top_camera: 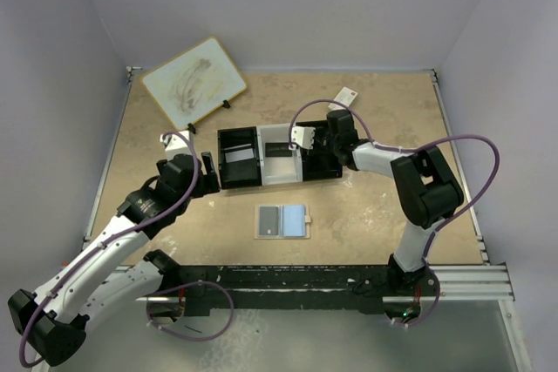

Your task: Take the credit cards out of the card holder

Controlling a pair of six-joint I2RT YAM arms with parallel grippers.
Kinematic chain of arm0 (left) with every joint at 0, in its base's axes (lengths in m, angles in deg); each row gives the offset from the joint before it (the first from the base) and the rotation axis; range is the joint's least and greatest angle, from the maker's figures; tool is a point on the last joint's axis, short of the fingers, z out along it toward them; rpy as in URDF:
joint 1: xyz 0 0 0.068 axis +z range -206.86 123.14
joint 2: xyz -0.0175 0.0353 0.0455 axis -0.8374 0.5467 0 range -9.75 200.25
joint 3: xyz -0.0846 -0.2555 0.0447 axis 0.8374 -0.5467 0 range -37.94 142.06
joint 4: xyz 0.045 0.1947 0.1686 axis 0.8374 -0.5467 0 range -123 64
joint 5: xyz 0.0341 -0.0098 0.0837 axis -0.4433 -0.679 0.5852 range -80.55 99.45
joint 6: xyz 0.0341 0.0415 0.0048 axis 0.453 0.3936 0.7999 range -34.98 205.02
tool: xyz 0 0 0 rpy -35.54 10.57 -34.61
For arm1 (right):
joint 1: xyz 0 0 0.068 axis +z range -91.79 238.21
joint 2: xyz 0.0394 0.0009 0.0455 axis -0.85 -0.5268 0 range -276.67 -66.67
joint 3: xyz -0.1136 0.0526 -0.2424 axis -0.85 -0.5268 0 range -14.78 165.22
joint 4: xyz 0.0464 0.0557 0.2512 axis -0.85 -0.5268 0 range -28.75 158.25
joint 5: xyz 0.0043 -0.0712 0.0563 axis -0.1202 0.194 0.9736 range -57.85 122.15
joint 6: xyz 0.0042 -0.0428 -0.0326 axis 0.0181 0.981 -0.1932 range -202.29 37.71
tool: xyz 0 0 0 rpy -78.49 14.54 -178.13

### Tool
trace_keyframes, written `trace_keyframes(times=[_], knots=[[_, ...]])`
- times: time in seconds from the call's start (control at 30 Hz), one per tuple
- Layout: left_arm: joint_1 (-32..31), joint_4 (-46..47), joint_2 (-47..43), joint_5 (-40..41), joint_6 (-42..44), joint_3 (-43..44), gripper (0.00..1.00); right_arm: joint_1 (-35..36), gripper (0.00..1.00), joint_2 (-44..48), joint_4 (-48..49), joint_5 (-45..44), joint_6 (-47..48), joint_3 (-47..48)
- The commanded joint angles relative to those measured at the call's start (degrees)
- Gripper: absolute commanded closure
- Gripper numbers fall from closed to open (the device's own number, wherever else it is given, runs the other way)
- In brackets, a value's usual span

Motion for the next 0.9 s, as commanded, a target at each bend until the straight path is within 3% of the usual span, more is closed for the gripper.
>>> trace_keyframes(times=[0.0, 0.2, 0.27, 0.43, 0.47, 0.5, 0.53, 0.67, 0.8, 0.87], knots=[[0.3, 1.7, -0.2, -0.4, 0.2, 0.6, 0.24, -0.2, 0.88, -1.9, 0.5, -0.5, 0.2, 1.2], [0.3, 1.7, -0.2, -0.5, 0.1, 0.6, 0.24, -0.2, 0.87, -3.4, 0.3, -1.2, 0.1, 1.4], [0.2, 1.7, -0.2, -0.4, 0.1, 0.6, 0.24, -0.2, 0.80, -2.4, -0.8, -0.4, -0.1, 1.3], [0.2, 1.8, 0.1, -0.6, 0.1, 0.6, 0.24, -0.2, 0.77, 1.9, -1.4, -0.2, -2.4, 0.4], [0.2, 1.8, 0.3, -0.7, 0.2, 0.5, 0.24, -0.2, 0.69, 2.9, -1.6, 0.0, -3.0, 0.2], [0.2, 1.8, 0.4, -0.9, 0.2, 0.6, 0.24, -0.2, 0.55, 3.9, -1.8, 0.1, -3.5, 0.0], [0.2, 1.9, 0.4, -0.9, 0.2, 0.6, 0.24, -0.2, 0.51, 5.2, -2.7, 0.3, -4.0, -0.1], [0.2, 1.9, 0.5, -1.2, 0.2, 0.5, 0.24, -0.2, 0.48, 8.8, -3.2, -0.6, -6.2, -0.7], [0.2, 1.9, 0.2, -1.1, 0.3, 0.5, 0.24, -0.2, 0.46, 15.0, -0.6, -3.0, -13.6, -2.7], [0.2, 1.8, -0.1, -1.0, 0.1, 0.5, 0.24, -0.2, 0.42, 19.8, 3.1, -1.4, -27.8, -3.4]])
